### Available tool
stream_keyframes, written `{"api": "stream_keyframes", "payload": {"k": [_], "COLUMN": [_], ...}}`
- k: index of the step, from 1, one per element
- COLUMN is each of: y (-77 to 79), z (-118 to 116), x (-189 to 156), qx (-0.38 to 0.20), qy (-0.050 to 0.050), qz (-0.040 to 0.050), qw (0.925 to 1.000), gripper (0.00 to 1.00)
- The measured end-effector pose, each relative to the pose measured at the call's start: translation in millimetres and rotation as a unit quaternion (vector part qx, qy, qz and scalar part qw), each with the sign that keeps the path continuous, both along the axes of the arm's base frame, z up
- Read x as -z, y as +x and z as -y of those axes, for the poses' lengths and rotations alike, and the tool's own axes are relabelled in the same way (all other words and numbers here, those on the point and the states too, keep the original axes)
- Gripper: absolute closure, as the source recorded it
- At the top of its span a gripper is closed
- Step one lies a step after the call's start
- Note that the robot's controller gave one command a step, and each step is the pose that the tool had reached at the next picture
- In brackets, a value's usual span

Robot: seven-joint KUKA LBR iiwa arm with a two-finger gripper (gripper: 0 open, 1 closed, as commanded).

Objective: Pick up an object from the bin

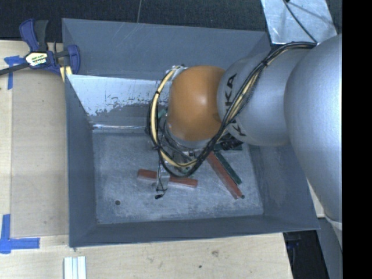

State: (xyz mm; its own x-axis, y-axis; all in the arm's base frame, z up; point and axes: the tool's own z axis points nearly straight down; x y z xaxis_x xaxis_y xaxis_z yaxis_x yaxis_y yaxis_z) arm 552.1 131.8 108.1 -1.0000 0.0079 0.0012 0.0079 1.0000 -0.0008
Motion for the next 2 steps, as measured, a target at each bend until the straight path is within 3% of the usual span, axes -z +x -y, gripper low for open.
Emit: {"api": "stream_keyframes", "payload": {"k": [1, 2], "y": [-2.9, -6.4], "z": [8.4, 27.1], "x": [29.9, 37.1], "qx": [0.116, 0.102], "qy": [0.0, 0.0], "qz": [0.0008, 0.0017], "qw": [0.9932, 0.9947], "gripper": [0.0, 1.0]}}
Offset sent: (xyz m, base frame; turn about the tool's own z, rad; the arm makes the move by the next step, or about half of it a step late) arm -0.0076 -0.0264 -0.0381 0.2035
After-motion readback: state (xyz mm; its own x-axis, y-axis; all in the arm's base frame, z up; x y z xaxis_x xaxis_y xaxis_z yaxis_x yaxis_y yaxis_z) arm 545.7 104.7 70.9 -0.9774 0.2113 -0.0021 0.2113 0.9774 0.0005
